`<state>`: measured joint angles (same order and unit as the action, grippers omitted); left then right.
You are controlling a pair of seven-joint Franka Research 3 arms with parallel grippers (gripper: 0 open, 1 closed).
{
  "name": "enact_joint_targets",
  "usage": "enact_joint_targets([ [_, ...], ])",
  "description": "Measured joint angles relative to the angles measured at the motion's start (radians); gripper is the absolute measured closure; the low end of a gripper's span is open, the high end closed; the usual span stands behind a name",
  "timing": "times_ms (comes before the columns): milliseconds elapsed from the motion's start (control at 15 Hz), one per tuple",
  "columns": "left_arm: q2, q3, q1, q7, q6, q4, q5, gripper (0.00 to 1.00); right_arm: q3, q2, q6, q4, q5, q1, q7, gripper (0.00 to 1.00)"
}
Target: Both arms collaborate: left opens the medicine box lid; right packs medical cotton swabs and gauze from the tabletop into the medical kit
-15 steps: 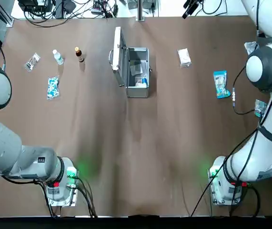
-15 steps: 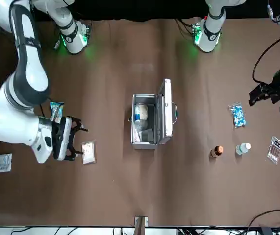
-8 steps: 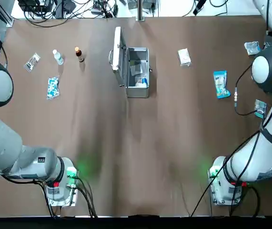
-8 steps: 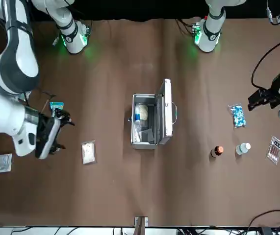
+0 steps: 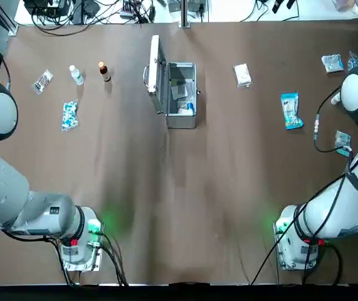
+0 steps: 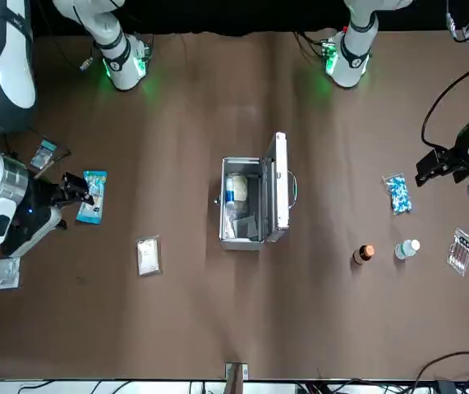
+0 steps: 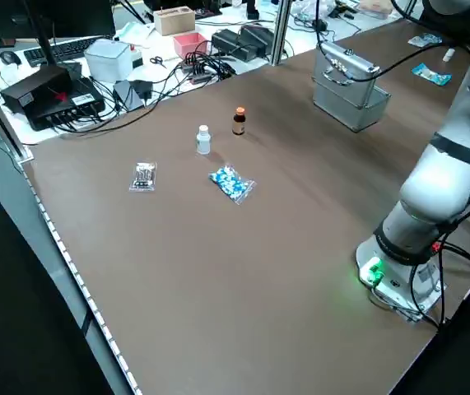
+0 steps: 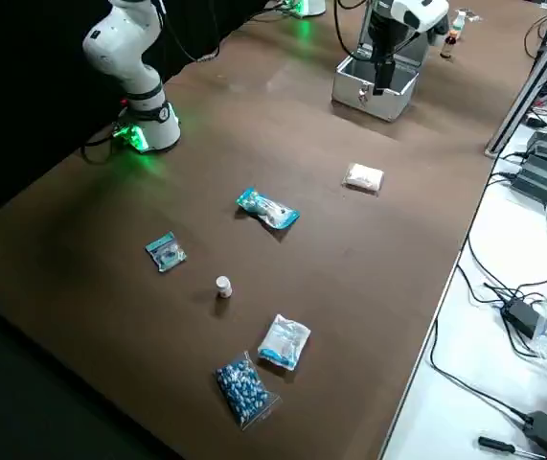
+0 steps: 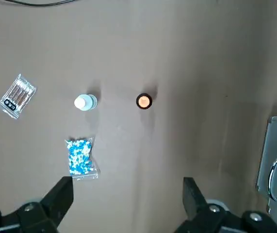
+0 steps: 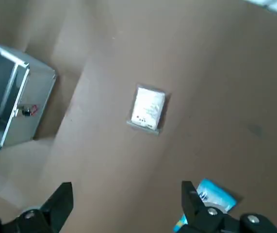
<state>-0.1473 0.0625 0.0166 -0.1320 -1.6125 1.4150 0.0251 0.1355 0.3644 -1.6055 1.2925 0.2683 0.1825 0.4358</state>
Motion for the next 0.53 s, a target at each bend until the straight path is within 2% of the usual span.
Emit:
enact_joint_targets([
  [267, 0.0, -0.002, -0.001, 0.0, -0.005, 0.0, 0.0, 0.0, 0.003, -0.001, 0.03, 0.0, -0.009, -0.024, -0.237, 0.01],
  [333, 0.0, -0.007, -0.003, 0.003, -0.007, -0.001, 0.0, 0.0, 0.003, -0.003, 0.06, 0.0, -0.042, -0.029, -0.349, 0.01],
  [533, 0.0, -0.012, -0.005, 0.006, -0.008, -0.002, 0.0, 0.0, -0.002, -0.033, 0.093, -0.001, -0.123, -0.027, -0.434, 0.01],
])
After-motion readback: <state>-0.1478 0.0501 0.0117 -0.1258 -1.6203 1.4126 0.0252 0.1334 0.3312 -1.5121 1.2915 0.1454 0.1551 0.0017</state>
